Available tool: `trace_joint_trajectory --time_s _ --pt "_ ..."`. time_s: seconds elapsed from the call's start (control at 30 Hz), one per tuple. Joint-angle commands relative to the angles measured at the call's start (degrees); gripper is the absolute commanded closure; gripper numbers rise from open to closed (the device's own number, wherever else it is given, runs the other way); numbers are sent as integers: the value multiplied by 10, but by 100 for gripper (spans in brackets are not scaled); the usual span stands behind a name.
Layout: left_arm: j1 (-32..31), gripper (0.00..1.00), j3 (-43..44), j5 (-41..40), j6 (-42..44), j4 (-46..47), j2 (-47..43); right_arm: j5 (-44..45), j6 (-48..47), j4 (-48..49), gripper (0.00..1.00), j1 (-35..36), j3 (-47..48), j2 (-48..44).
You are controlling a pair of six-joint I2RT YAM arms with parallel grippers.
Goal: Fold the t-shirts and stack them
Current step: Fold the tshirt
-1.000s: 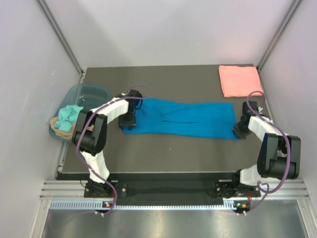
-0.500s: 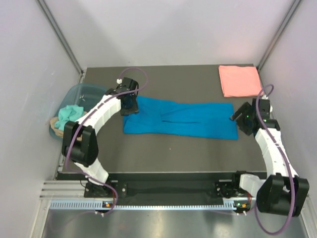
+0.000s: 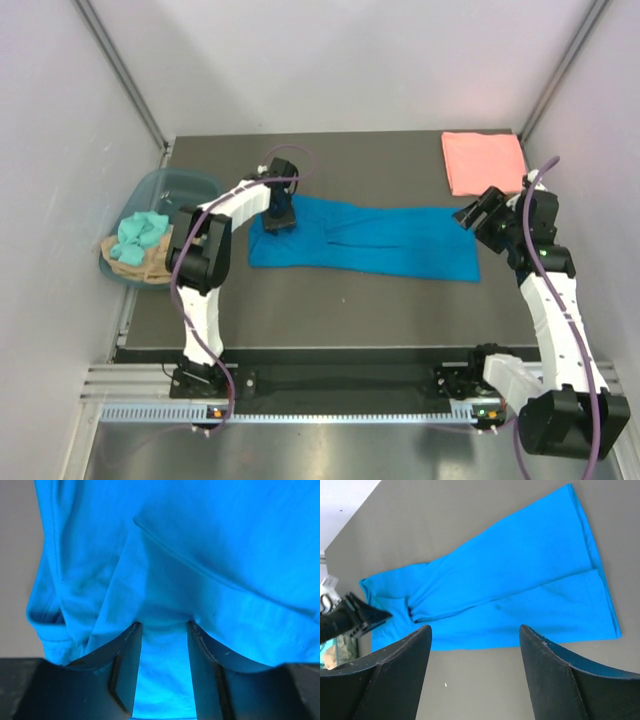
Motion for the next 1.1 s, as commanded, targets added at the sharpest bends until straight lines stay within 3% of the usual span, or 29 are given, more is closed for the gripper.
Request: trace_joint_trajectory --time_s 0.0,0.23,0.4,0.5,0.7,0.9,1.07 --pt "4 53 72 -25 15 24 93 -7 10 46 29 11 27 -4" --pt "21 51 351 -52 59 -61 284 22 15 72 29 36 11 -20" --pt "44 50 466 55 59 -28 325 33 1 45 29 39 32 -14" --pt "40 48 402 119 55 14 262 44 -1 29 29 39 52 -14" --pt "10 43 207 170 44 126 41 43 -10 -21 28 39 104 -26" --pt "-111 44 68 159 18 172 -74 37 -23 -85 28 39 146 -61" --pt "-231 46 -36 174 -15 268 -105 18 -24 -116 28 39 161 -110"
